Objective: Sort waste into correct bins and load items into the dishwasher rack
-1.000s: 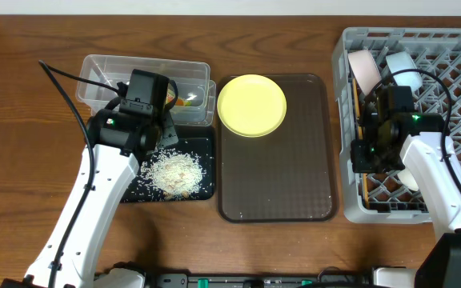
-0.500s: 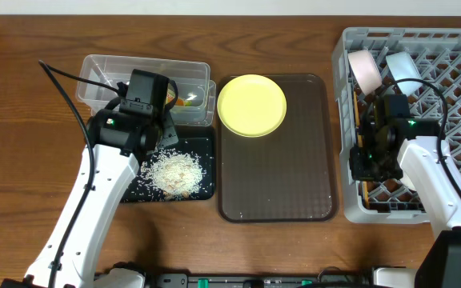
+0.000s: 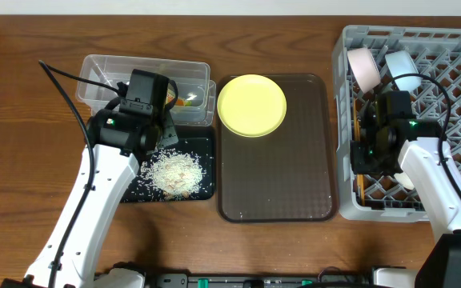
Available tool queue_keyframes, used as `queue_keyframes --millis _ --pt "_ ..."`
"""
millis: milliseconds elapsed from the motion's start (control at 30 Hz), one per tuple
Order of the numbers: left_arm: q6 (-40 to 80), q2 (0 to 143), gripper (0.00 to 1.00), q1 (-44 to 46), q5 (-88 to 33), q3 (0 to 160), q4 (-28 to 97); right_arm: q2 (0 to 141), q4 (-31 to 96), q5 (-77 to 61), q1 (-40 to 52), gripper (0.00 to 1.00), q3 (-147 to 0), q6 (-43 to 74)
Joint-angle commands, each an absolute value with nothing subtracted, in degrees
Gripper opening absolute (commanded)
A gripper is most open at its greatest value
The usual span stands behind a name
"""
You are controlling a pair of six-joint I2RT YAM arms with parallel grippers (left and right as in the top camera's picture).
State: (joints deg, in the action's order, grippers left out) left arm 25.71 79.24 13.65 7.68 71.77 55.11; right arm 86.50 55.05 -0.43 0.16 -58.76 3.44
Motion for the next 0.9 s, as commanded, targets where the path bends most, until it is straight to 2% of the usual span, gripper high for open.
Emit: queue_keyframes --millis 0,167,233,300,367,633,867 --pt "26.09 79.46 0.55 13.56 8.16 72.07 55.27 84.33 54.41 -1.74 -0.1 0.38 -60.8 4.21" --pt "26.09 79.46 0.55 13.56 8.16 72.07 55.22 78.94 52.36 -3.7 0.27 0.33 -63.13 1.61" --pt "26.09 79.46 0.55 13.56 8.16 72.07 55.22 76.51 49.6 -6.92 0.91 0.27 -63.22 -0.25" --pt "26.09 79.46 0.55 13.56 8.16 72.07 55.22 74.91 47.18 -9.34 1.85 0.13 -63.22 -0.3" --pt "26.09 79.46 0.55 13.56 8.16 72.07 55.22 74.54 45.98 -10.74 3.03 0.03 -63.22 -0.3" --pt "26.09 79.46 0.55 13.56 8.16 72.07 55.2 80.29 49.08 -10.98 7.94 0.02 -62.78 -0.32" --pt "26.06 79.46 0.55 13.56 8.19 72.07 55.22 88.05 52.56 -10.98 8.38 0.01 -62.78 -0.27"
